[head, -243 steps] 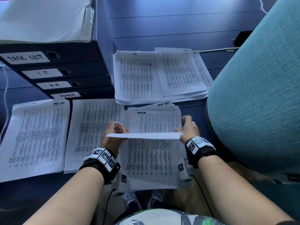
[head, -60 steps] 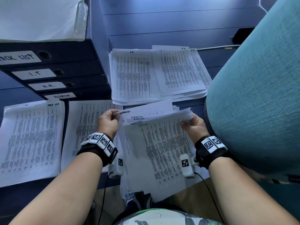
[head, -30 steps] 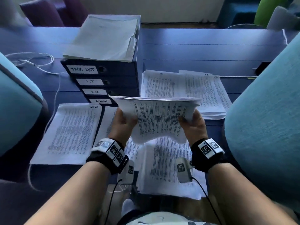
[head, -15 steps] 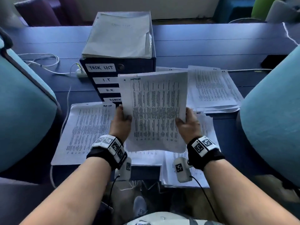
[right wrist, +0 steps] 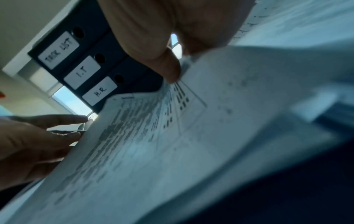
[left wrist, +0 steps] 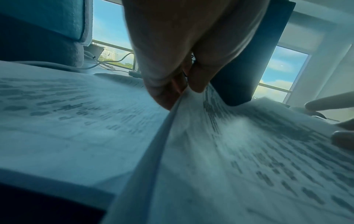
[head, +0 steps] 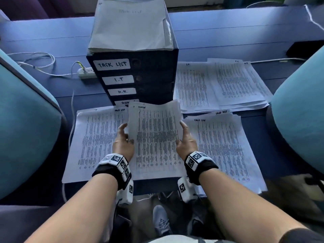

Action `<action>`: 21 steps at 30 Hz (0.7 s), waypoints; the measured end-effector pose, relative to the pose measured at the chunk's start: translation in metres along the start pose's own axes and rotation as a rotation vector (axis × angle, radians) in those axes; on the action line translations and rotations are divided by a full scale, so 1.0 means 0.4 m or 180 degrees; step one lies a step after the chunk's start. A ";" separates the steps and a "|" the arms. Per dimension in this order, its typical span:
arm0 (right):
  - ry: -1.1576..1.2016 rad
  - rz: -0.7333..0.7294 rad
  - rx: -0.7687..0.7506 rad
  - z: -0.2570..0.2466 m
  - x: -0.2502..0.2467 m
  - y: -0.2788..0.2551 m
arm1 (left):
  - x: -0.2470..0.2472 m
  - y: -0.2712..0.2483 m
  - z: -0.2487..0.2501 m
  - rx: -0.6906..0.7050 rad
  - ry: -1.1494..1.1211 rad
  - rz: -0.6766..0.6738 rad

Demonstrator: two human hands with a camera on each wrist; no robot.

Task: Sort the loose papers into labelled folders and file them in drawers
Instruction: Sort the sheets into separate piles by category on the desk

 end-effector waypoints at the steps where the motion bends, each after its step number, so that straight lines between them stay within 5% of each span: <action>1: -0.0144 -0.0003 -0.0049 -0.007 0.004 0.002 | -0.001 0.008 -0.003 0.0036 0.0095 0.0004; 7: -0.1203 -0.0088 -0.0200 -0.039 0.060 -0.017 | -0.016 0.027 -0.042 0.0242 0.1488 -0.0143; 21: -0.1073 -0.0418 0.0008 -0.092 0.089 -0.055 | -0.076 0.028 -0.091 0.0025 0.1752 -0.0110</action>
Point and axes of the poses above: each hand's wrist, its own y-axis towards the middle knuckle, its own x-axis out of the palm, z = x × y, the point moved 10 cm from there along y, towards the middle knuckle, and after that the axes turned 4 degrees about -y, right-handed, at the moved point
